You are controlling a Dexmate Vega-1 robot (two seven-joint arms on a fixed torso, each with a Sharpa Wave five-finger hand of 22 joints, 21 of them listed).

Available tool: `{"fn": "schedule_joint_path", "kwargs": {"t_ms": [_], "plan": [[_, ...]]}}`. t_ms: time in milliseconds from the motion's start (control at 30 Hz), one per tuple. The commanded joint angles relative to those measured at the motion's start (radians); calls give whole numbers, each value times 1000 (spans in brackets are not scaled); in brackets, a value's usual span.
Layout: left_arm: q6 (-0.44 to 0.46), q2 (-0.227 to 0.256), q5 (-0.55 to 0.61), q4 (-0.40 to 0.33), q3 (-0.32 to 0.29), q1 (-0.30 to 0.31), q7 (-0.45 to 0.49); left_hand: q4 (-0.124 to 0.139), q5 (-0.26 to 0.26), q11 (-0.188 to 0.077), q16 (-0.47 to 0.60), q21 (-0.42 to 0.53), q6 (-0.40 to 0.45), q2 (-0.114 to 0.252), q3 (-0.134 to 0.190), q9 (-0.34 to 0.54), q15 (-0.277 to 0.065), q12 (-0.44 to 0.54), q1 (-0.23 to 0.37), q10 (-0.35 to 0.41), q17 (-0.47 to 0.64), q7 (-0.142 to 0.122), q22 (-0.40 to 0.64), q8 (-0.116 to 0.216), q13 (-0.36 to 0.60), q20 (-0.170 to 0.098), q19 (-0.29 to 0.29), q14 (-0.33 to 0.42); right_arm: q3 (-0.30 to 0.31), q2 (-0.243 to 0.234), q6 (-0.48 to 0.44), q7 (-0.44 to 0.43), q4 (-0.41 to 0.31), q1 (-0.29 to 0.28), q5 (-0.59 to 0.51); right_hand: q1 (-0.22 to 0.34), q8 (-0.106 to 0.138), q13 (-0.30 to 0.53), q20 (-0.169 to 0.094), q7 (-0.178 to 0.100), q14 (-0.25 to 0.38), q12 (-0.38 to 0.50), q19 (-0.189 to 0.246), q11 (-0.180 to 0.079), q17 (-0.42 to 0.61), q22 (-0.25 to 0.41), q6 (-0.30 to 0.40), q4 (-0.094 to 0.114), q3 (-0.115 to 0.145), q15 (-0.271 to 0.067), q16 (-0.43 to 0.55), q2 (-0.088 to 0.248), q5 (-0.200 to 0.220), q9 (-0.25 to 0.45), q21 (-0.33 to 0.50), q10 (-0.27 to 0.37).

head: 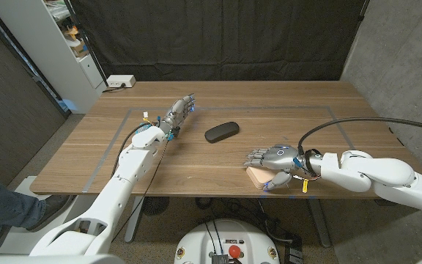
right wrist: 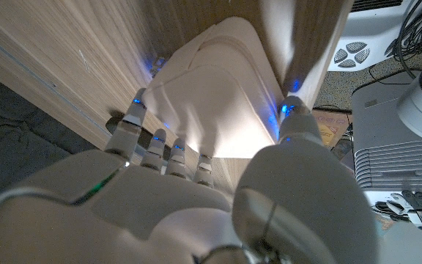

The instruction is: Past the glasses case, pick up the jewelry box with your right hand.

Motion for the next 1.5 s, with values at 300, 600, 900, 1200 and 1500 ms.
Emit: {"fn": "schedule_joint_path", "kwargs": {"t_ms": [300, 600, 900, 1200, 1500], "plan": [[12, -1, 4, -13, 9, -2, 0, 2, -5, 2, 6, 5, 1, -2, 5, 3, 11, 10, 10, -3, 2, 0, 5, 5, 1, 9, -1, 4, -5, 15, 72, -100, 50, 15, -6, 65, 34, 31, -20, 8, 126, 51, 137, -52, 26, 0, 141, 7, -5, -50, 50, 34, 13, 14, 6, 152], [11, -4, 4, -8, 11, -5, 2, 2, -5, -1, 6, 5, 2, -3, 5, 3, 9, 10, 9, -3, 2, -1, 5, 6, 1, 16, -1, 4, -11, 26, 95, -108, 69, 34, -1, 101, 68, 68, -68, -17, 215, 88, 223, -67, 56, 2, 225, 11, 13, -61, 92, 79, 0, 39, 10, 229], [6, -8, 3, 5, 9, -7, 1, 2, -5, 0, 6, 5, 2, -5, 5, 3, 9, 10, 9, -4, 2, -3, 5, 5, 1, 20, 0, 4, -20, 37, 107, -109, 81, 47, -7, 157, 111, 116, -114, -25, 299, 138, 283, -62, 106, 4, 307, 1, 44, -85, 134, 129, -33, 69, 10, 285], [0, -11, 2, 22, 7, -14, -6, 3, -5, -1, 6, 5, 3, -6, 4, 3, 9, 10, 8, -5, 2, -4, 5, 6, 1, 25, -1, 3, -29, 48, 109, -101, 87, 55, -4, 201, 159, 153, -136, -31, 335, 174, 310, -67, 155, 6, 370, -8, 56, -98, 163, 156, -75, 99, 9, 316], [-8, -15, 1, 45, 5, -24, -18, 3, -5, -1, 6, 5, 3, -8, 3, 4, 11, 10, 7, -3, 2, -4, 5, 6, 1, 27, -1, 2, -21, 49, 110, -112, 81, 57, 1, 209, 173, 170, -145, -28, 350, 188, 328, -65, 173, 7, 375, -7, 58, -104, 170, 159, -95, 113, 11, 322]]}}
